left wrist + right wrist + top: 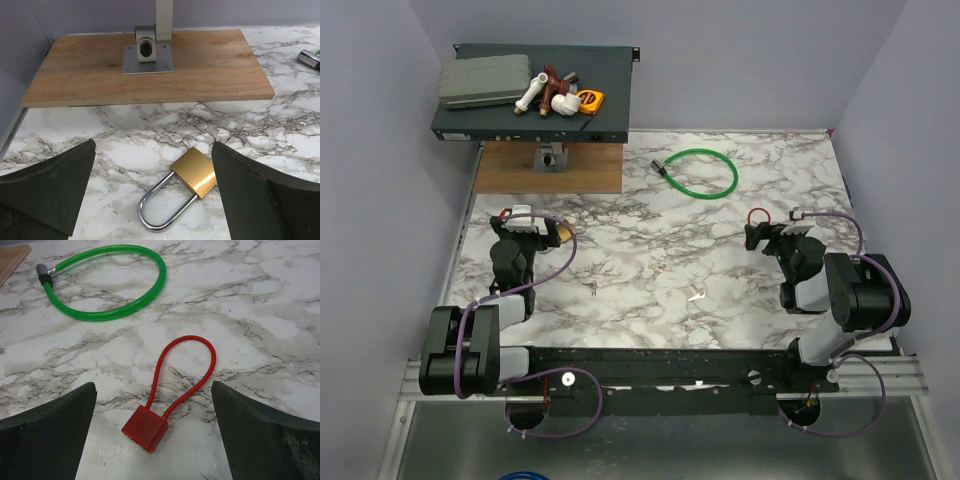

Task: Unlock with the key
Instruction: Pick up the key from the center of the board.

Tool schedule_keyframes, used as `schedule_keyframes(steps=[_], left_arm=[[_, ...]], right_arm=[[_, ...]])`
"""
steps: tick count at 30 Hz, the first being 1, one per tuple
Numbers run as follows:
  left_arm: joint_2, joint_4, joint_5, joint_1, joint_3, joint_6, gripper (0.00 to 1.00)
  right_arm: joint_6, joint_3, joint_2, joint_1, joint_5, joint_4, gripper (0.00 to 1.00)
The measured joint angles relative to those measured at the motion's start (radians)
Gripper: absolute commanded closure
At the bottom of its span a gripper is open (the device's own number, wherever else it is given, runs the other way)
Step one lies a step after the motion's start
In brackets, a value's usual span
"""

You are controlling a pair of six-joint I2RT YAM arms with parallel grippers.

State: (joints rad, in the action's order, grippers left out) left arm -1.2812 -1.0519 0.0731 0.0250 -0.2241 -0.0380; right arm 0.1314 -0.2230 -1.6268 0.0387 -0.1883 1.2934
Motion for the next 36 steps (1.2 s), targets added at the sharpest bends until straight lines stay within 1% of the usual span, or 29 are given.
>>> schedule_keyframes(steps=[10, 13, 15, 18, 19, 21, 22, 24, 26, 28, 30, 31, 32, 34, 35, 36], left_arm=[[0.0, 0.0, 0.0, 0.0, 0.0, 0.0, 0.01], [0.0, 0.0, 0.0, 0.0, 0.0, 0.0, 0.02], [0.0, 0.0, 0.0, 0.0, 0.0, 0.0, 0.01], [0.019, 0.032, 0.011, 0.0, -0.006, 0.002, 0.01], [0.041, 0.08, 0.018, 0.0, -0.023, 0.005, 0.01], [0.092, 0.232, 0.042, 0.0, -0.103, 0.015, 0.01], [0.109, 0.348, 0.056, 0.0, -0.168, 0.029, 0.01], [0.122, 0.501, 0.08, 0.0, -0.292, 0.046, 0.02], [0.139, 0.715, 0.117, 0.0, -0.435, 0.083, 0.01], [0.169, 0.893, 0.145, 0.0, -0.506, 0.122, 0.01], [0.219, 1.047, 0.166, 0.0, -0.534, 0.152, 0.01], [0.254, 1.131, 0.176, 0.0, -0.537, 0.171, 0.01], [0.276, 1.18, 0.182, 0.0, -0.537, 0.182, 0.01], [0.349, 1.325, 0.204, 0.002, -0.536, 0.214, 0.01], [0.375, 1.366, 0.212, 0.002, -0.536, 0.222, 0.02], [0.407, 1.423, 0.228, 0.003, -0.537, 0.237, 0.02]], right_arm=[[0.0, -0.002, 0.0, 0.0, 0.0, -0.001, 0.0], [0.009, -0.002, 0.006, 0.0, 0.024, -0.006, 0.0], [0.018, -0.005, 0.044, 0.0, 0.052, -0.05, 0.0], [0.035, -0.055, 0.153, 0.0, 0.094, -0.19, 0.0], [0.052, -0.086, 0.189, 0.0, 0.117, -0.246, 0.0], [0.114, -0.158, 0.25, 0.0, 0.163, -0.362, 0.0], [0.142, -0.192, 0.272, 0.0, 0.171, -0.41, 0.0], [0.224, -0.237, 0.311, 0.0, 0.17, -0.476, 0.0], [0.349, -0.253, 0.348, 0.001, 0.158, -0.527, 0.0], [0.511, -0.255, 0.386, 0.001, 0.132, -0.583, 0.0], [0.632, -0.254, 0.404, 0.001, 0.084, -0.605, 0.0], [0.684, -0.254, 0.402, 0.001, 0.029, -0.595, 0.0], [0.718, -0.254, 0.394, 0.0, -0.019, -0.583, 0.0], [0.734, -0.266, 0.378, -0.026, -0.084, -0.595, 0.0], [0.707, -0.297, 0.376, -0.08, -0.072, -0.675, 0.0], [0.671, -0.329, 0.375, -0.162, -0.037, -0.742, 0.0]])
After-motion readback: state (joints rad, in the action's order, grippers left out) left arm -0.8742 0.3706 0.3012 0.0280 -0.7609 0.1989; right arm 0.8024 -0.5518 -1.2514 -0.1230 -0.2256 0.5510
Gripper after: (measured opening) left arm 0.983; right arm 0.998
